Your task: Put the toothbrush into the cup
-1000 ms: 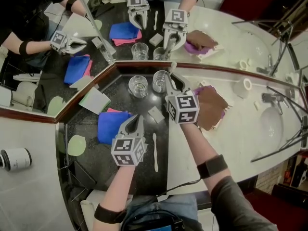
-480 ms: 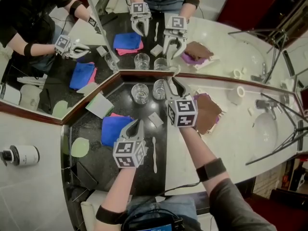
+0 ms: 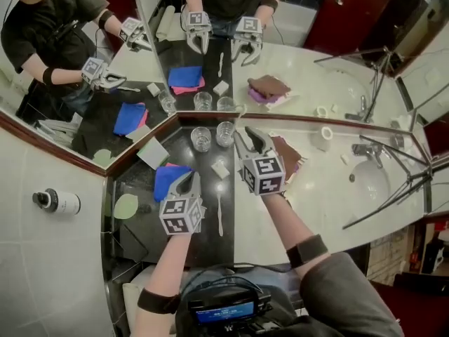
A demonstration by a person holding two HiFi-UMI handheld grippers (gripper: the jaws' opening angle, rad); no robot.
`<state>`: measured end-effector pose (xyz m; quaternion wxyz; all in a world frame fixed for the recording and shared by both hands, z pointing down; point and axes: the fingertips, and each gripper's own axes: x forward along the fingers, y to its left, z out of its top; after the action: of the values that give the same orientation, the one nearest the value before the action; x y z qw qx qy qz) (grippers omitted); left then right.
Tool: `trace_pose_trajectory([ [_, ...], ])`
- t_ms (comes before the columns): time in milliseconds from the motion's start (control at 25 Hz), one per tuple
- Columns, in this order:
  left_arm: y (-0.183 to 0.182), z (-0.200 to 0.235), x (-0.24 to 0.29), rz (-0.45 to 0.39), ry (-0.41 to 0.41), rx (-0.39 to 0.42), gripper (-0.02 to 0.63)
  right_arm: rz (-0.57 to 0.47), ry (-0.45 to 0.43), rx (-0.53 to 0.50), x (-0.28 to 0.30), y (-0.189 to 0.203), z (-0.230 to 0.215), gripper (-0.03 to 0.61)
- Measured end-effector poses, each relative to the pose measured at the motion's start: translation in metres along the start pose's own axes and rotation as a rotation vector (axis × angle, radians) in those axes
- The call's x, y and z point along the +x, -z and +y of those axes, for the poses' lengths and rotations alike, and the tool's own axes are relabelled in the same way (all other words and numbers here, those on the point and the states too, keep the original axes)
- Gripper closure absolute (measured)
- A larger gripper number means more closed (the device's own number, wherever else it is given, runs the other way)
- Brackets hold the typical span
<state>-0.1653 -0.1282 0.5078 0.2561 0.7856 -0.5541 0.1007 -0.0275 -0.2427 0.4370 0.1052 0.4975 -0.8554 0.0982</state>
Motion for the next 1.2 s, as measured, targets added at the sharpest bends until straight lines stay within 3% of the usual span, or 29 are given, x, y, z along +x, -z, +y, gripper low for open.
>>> trace_pose_trajectory([
  [320, -0.001, -0.023, -0.034, -0.013, -0.016, 0.032, 0.613, 0.040, -0.074, 0.015, -0.087, 0.009, 0.007, 0.562],
  [760, 0.020, -0.062, -0.061, -0.013, -0.040, 0.058, 0.613, 0.139, -0.137, 0.056, -0.170, 0.065, 0.011, 0.563],
  [1200, 0.034, -0.078, -0.076, -0.024, -0.065, 0.034, 0.613, 0.188, -0.131, 0.128, -0.193, 0.105, 0.000, 0.561],
])
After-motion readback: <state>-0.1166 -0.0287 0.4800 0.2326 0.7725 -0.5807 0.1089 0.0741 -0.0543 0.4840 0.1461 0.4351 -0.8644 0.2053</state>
